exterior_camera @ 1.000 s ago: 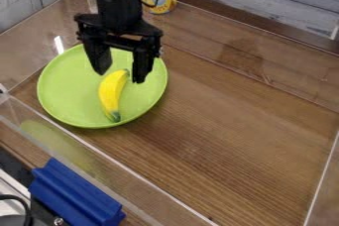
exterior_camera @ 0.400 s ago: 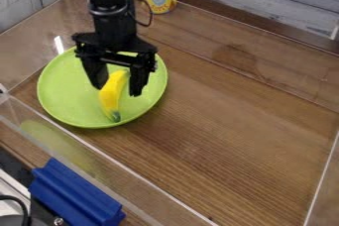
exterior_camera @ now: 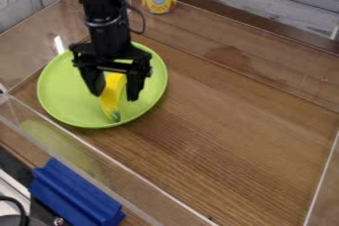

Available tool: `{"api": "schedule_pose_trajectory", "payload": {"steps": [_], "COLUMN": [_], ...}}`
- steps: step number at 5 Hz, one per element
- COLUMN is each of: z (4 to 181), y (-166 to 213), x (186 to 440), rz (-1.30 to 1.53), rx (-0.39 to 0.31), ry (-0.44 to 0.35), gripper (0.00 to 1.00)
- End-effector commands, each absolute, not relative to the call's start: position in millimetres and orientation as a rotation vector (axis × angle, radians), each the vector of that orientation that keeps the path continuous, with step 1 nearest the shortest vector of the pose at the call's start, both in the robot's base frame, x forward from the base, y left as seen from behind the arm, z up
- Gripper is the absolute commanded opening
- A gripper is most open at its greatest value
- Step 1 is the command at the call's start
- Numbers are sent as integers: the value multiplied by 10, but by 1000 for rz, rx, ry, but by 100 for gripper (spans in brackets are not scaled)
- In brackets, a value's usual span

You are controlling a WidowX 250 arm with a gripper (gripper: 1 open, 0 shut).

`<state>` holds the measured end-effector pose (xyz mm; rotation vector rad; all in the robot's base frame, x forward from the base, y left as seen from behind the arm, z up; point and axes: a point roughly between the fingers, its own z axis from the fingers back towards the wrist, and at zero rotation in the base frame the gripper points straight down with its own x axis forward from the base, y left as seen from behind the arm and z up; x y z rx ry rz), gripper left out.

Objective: Remove the banana from inside the green plate and put it on the table

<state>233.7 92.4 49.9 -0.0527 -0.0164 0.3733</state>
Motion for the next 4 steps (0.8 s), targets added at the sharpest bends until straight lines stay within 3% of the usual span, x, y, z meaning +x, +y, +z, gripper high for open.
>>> {"api": "schedule_pose_trajectory", "payload": {"steps": [1,4], "z": [513,415], "y": [983,996], "x": [2371,2391], "rz": [390,420], "rx": [-49,-60], "ry": [-51,-55], "gripper": [100,100]}}
